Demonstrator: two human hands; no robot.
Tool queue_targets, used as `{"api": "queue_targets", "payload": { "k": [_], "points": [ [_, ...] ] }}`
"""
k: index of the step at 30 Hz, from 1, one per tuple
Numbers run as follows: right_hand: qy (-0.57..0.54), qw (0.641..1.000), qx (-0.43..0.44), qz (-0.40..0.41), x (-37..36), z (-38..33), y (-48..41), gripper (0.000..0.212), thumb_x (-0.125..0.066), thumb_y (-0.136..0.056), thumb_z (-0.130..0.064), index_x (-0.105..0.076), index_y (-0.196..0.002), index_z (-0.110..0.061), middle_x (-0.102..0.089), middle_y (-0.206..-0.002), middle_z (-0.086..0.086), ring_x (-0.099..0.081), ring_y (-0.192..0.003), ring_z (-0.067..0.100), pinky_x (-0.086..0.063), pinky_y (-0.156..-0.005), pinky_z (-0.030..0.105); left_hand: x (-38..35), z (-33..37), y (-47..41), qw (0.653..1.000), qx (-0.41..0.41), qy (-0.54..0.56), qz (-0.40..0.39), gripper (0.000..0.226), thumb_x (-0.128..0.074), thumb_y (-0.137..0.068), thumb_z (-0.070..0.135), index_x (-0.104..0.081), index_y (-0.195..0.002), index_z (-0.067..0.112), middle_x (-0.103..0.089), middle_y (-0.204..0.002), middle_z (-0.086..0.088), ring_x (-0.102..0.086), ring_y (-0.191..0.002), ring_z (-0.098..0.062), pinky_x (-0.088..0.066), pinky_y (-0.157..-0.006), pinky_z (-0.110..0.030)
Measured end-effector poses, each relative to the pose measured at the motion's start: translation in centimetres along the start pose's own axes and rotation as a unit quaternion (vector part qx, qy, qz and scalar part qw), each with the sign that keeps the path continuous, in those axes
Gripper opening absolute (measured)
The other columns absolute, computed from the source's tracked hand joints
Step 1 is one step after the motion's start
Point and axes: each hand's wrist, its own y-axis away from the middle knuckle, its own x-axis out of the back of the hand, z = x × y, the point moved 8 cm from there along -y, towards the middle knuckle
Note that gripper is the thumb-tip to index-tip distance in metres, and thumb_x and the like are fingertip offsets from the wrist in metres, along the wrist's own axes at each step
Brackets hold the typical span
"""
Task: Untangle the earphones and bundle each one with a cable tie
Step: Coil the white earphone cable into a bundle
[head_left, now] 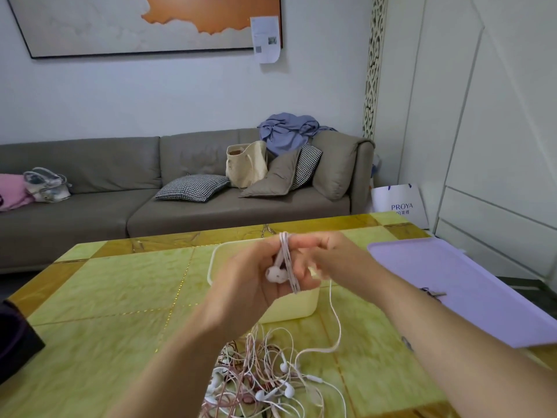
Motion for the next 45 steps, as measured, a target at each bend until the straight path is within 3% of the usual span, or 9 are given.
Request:
{"api": "queue_targets", "payload": {
  "k": [4, 10, 13, 18, 24, 27, 30, 36, 45],
  "points": [
    [0.050, 0.998, 0.004, -0.042, -2.4, 0.7, 1.3, 0.034, -0.051, -0.096, -0.031, -0.063, -0.065, -0.027, -0.040, -0.049, -0.013, -0.034, -0.047, 0.006, -0.026, -0.049, 0.021, 1.4, 1.8, -0.2, 0.994, -0.047, 0.091, 0.042, 0.040, -0.045, -0.080, 0.018, -0.064, -0.111, 0.002, -0.061, -0.077, -0.007, -0.061, -0.076, -0.019, -0.051, -0.090, -0.040],
    [0.205, 0.973, 0.031, -0.103, -4.5, -0.4, 2.9, 0.024, -0.049, -0.097, -0.031, -0.070, -0.090, -0.022, -0.045, -0.048, -0.015, -0.040, -0.046, 0.005, -0.030, -0.049, 0.018, 5.4, 1.2, -0.7, 0.985, -0.016, 0.082, 0.154, 0.040, -0.026, -0.098, 0.013, -0.050, -0.130, 0.011, -0.070, -0.113, -0.003, -0.060, -0.113, -0.015, -0.037, -0.102, -0.034],
    [0.274, 0.952, 0.058, -0.123, -5.6, -1.9, 3.5, 0.025, -0.050, -0.097, -0.035, -0.069, -0.105, -0.021, -0.045, -0.054, -0.014, -0.042, -0.046, 0.002, -0.030, -0.049, 0.017, 6.6, -0.1, -0.9, 0.982, -0.005, 0.025, 0.187, 0.040, -0.026, -0.097, 0.009, -0.049, -0.129, 0.013, -0.068, -0.114, -0.001, -0.051, -0.123, -0.015, -0.033, -0.105, -0.033],
    [0.325, 0.937, 0.094, -0.086, -4.3, -4.1, 3.6, 0.027, -0.051, -0.095, -0.035, -0.060, -0.074, -0.020, -0.048, -0.057, -0.005, -0.042, -0.053, 0.011, -0.041, -0.058, 0.034, 6.7, -1.9, -1.0, 0.979, 0.022, -0.066, 0.190, 0.041, -0.032, -0.095, -0.006, -0.054, -0.124, 0.015, -0.062, -0.115, 0.001, -0.052, -0.119, -0.016, -0.040, -0.103, -0.032],
    [0.290, 0.948, 0.132, -0.005, -2.3, -5.8, 3.1, 0.017, -0.059, -0.088, -0.032, -0.072, -0.080, -0.023, -0.060, -0.075, -0.015, -0.055, -0.072, 0.003, -0.048, -0.069, 0.032, 5.5, -2.5, -0.8, 0.970, 0.018, -0.190, 0.149, 0.034, -0.051, -0.092, 0.001, -0.055, -0.125, 0.010, -0.067, -0.085, -0.004, -0.052, -0.082, -0.018, -0.042, -0.077, -0.028],
    [0.268, 0.953, 0.135, 0.042, -0.6, -5.9, 2.5, 0.014, -0.062, -0.087, -0.030, -0.071, -0.077, -0.025, -0.061, -0.078, -0.009, -0.055, -0.074, 0.007, -0.047, -0.071, 0.034, 4.5, -2.2, -0.8, 0.961, 0.001, -0.237, 0.143, 0.019, -0.049, -0.094, 0.004, -0.066, -0.104, 0.008, -0.062, -0.064, 0.002, -0.051, -0.062, -0.008, -0.042, -0.063, -0.019],
    [0.241, 0.962, 0.107, 0.066, 0.8, -5.3, 1.9, 0.013, -0.066, -0.086, -0.030, -0.071, -0.078, -0.021, -0.063, -0.078, -0.007, -0.056, -0.074, 0.008, -0.046, -0.072, 0.032, 4.0, -2.5, -0.5, 0.971, 0.022, -0.194, 0.137, 0.041, -0.035, -0.100, 0.029, -0.070, -0.086, 0.012, -0.072, -0.080, -0.004, -0.065, -0.084, -0.021, -0.048, -0.086, -0.035],
    [0.162, 0.983, 0.065, 0.056, 2.0, -4.5, 1.0, 0.010, -0.072, -0.081, -0.028, -0.068, -0.072, -0.027, -0.071, -0.074, 0.001, -0.067, -0.075, 0.016, -0.053, -0.076, 0.037, 3.2, -4.3, -0.2, 0.985, 0.096, -0.126, 0.073, 0.043, -0.022, -0.100, 0.022, -0.062, -0.112, 0.013, -0.072, -0.098, -0.009, -0.064, -0.100, -0.023, -0.039, -0.103, -0.043],
    [0.108, 0.989, 0.087, 0.053, 2.0, -4.7, 1.0, 0.009, -0.071, -0.082, -0.025, -0.069, -0.074, -0.023, -0.073, -0.076, -0.001, -0.068, -0.079, 0.025, -0.055, -0.078, 0.045, 2.4, -3.5, -0.2, 0.995, 0.042, -0.068, 0.054, 0.039, -0.024, -0.099, 0.004, -0.058, -0.113, 0.016, -0.072, -0.106, -0.002, -0.064, -0.108, -0.012, -0.048, -0.091, -0.024]
  ]
}}
